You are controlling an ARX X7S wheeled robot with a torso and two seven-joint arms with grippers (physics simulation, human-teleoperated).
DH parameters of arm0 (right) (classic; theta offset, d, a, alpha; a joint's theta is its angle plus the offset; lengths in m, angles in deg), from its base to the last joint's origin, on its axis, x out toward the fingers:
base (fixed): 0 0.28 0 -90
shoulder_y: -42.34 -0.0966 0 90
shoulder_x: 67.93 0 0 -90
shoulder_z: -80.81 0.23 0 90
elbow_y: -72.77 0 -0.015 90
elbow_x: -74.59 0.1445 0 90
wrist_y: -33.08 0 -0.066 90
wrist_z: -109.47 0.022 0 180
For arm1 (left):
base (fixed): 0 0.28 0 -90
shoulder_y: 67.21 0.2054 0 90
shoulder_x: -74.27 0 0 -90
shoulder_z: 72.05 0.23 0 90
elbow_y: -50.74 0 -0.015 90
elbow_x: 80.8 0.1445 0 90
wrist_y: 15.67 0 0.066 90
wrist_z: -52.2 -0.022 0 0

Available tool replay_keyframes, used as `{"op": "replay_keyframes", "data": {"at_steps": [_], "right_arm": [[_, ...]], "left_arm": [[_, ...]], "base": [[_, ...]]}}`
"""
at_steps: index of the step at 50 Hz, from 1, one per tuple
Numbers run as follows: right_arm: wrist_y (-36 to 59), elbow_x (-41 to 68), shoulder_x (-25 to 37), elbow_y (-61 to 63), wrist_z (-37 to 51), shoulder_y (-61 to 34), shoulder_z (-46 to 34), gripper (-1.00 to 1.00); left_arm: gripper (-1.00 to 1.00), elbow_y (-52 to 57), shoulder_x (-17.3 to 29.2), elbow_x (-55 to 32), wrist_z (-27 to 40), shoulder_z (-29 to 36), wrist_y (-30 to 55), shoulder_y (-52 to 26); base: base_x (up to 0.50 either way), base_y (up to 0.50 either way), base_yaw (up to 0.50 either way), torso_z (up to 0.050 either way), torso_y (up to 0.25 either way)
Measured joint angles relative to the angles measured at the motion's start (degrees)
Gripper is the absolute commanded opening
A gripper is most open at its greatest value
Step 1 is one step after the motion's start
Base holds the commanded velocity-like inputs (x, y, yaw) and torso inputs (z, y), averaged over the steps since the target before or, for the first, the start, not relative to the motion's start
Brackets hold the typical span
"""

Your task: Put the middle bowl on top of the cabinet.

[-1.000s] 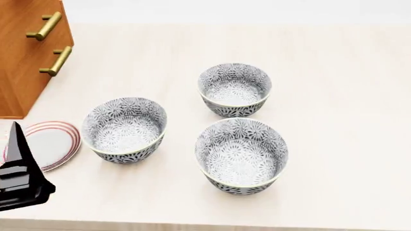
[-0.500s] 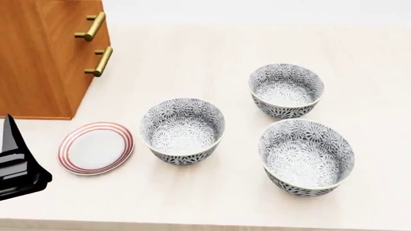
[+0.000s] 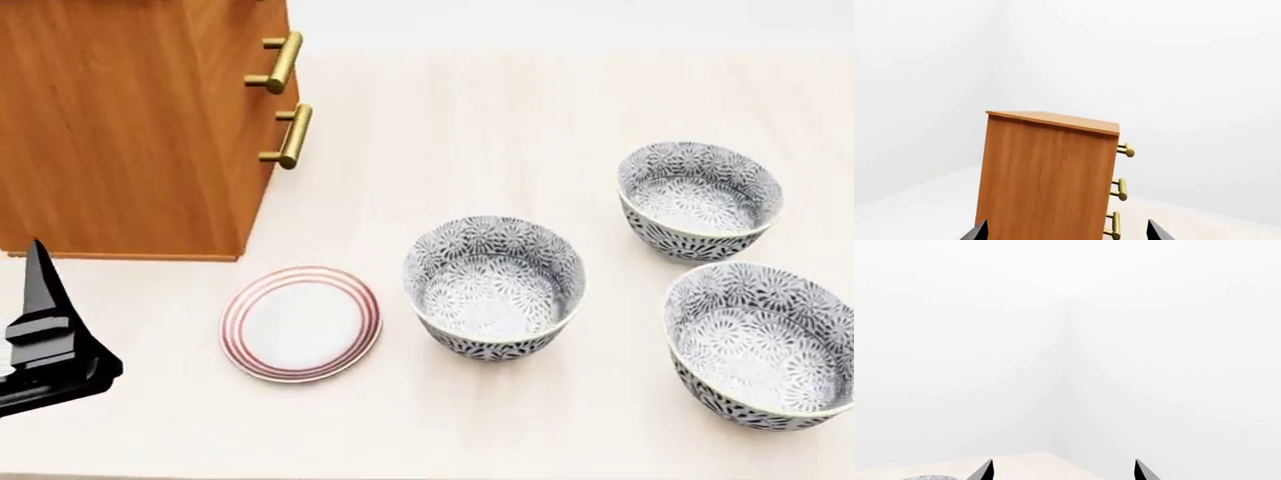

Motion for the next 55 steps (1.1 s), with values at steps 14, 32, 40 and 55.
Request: {"op": "replay_keyframes", "data": {"at_steps": [14, 32, 40, 55], "right_arm": [[0.94, 0.82, 0.0, 1.16, 0.99, 0.03, 1.33, 1.0], [1.58, -0.36, 0.01, 2.22, 1.74, -0.01, 1.72, 1.0], [1.63, -0.7, 0.0, 2.5, 1.99, 0.03, 1.97, 1.0], [1.14, -1.34, 0.0, 2.08, 3.05, 0.05, 1.11, 1.0]], "left_arm": [[1.0, -0.16, 0.65, -1.65, 0.92, 0.24, 0.07, -0.12], [1.0, -0.27, 1.44, -3.39, 2.02, 0.44, 0.12, -0.25], [1.0, -0.36, 1.64, -4.18, 2.6, 0.33, 0.27, -0.27], [1.0, 4.62, 0.16, -11.03, 3.49, -1.04, 1.68, 6.4]], "base": [[0.5, 0.0, 0.0, 0.0, 0.0], [0.33, 0.0, 0.0, 0.0, 0.0], [0.0, 0.0, 0.0, 0.0, 0.0], [0.0, 0.0, 0.0, 0.0, 0.0]]}}
